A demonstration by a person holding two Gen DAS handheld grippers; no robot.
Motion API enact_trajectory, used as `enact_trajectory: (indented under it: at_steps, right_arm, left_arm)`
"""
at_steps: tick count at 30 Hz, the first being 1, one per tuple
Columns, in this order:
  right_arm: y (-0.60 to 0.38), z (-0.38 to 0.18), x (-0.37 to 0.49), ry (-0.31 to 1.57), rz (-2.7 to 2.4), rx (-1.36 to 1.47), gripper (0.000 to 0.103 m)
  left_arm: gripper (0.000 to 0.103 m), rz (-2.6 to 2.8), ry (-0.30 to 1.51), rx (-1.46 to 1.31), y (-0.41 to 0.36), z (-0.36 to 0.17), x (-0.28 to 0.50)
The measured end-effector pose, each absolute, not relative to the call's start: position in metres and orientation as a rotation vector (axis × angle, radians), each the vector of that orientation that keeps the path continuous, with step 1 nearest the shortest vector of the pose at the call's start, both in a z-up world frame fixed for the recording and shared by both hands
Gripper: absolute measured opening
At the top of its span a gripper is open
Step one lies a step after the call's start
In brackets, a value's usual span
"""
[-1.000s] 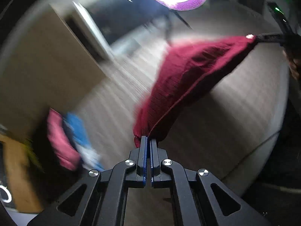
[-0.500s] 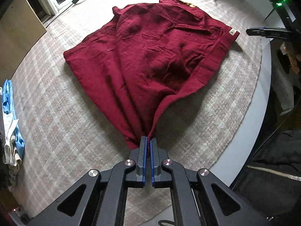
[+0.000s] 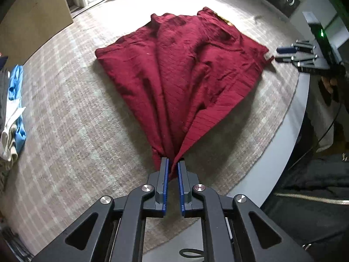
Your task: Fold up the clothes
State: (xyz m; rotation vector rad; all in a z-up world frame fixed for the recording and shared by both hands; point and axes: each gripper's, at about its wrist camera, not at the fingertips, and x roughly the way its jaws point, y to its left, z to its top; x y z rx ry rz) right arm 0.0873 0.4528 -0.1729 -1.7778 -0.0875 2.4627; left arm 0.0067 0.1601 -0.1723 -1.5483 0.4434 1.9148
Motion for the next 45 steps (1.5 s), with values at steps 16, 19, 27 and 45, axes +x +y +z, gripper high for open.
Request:
enact_trajectory:
  at_steps: [16, 19, 27, 45]
  right_arm:
    - [0.51, -0.203, 0.081, 0.172, 2.438, -1.781, 0.036]
    - [0.517, -0.202, 0.08, 0.224, 2.447, -1.768, 0.036]
    - [0.542, -0.196, 0.092, 0.34, 2.454, -1.708, 0.036]
    - [0.468, -0.164, 0.1, 0.362, 2.595, -1.671, 0.036]
  left_arm:
    - [0.036, 1.826, 0.778, -1.326, 0.219, -0.15, 0.047]
    - [0.036, 1.735, 0.893, -1.218, 0.266, -0.161, 0.056]
    - [0.036, 1.635, 1.054, -1.15, 0.345, -0.201, 0.049]
    - [0.0, 2.092, 0.312, -1.281, 0.194, -0.066, -0.058]
